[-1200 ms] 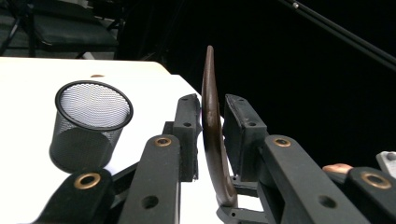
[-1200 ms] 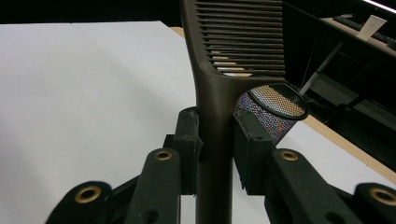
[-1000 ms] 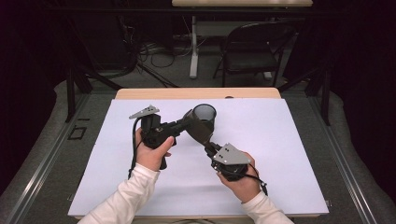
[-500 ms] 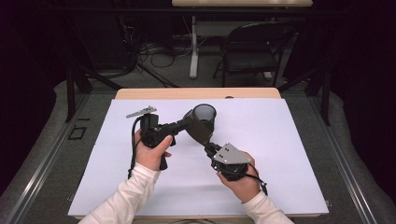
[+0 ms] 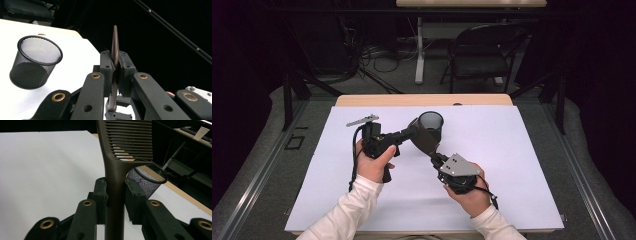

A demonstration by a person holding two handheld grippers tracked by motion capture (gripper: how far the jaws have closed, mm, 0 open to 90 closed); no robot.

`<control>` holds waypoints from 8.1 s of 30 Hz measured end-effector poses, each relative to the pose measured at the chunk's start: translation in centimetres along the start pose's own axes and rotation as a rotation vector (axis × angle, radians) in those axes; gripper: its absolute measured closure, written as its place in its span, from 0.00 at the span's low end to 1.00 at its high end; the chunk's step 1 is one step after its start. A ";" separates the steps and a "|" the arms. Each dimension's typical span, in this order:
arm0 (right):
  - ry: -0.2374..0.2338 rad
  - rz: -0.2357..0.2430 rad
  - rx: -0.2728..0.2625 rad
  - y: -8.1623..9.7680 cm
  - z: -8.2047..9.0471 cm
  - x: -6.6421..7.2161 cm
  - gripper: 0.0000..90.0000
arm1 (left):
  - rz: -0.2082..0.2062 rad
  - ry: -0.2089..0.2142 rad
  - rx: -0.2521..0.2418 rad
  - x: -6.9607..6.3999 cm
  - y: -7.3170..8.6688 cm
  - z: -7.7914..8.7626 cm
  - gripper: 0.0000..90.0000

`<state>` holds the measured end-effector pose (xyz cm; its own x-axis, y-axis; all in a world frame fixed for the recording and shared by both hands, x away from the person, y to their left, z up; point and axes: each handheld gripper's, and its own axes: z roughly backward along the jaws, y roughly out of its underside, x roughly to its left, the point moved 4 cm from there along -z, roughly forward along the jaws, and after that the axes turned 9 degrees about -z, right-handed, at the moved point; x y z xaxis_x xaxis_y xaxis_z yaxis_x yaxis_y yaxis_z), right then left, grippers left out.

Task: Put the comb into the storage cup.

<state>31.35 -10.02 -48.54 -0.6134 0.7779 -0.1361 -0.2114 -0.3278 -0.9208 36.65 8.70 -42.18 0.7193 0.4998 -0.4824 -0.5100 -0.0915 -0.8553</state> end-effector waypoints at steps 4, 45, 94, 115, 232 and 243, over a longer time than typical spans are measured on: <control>-0.001 0.000 0.001 0.0 0.0 0.0 0.81 | -0.001 -0.001 -0.001 0.0 0.1 -0.1 0.94; 0.009 -0.032 0.018 0.2 -0.4 -0.5 0.68 | 0.033 -0.028 -0.029 1.1 -0.1 -0.7 0.94; 0.014 -0.040 0.005 0.3 -0.7 -1.1 0.51 | -0.065 -0.240 -0.082 3.8 -3.5 1.3 0.94; 0.012 -0.097 -0.037 0.2 -0.6 -1.8 0.37 | -0.146 -0.270 -0.130 3.5 -5.6 1.3 0.94; -0.187 -0.267 0.085 0.2 -1.1 -2.1 0.00 | -0.122 -0.409 -0.126 7.1 -7.9 -7.3 0.94; -0.182 -0.280 0.086 0.3 -0.8 -2.3 0.00 | -0.099 -0.415 -0.104 8.0 -6.9 -8.1 0.94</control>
<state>33.30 -11.48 -48.78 -0.6467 0.7380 0.1926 -0.4495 -0.1647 -0.8779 49.77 6.31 -41.65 0.5009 0.8123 -0.2987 -0.3828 -0.1015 -0.9182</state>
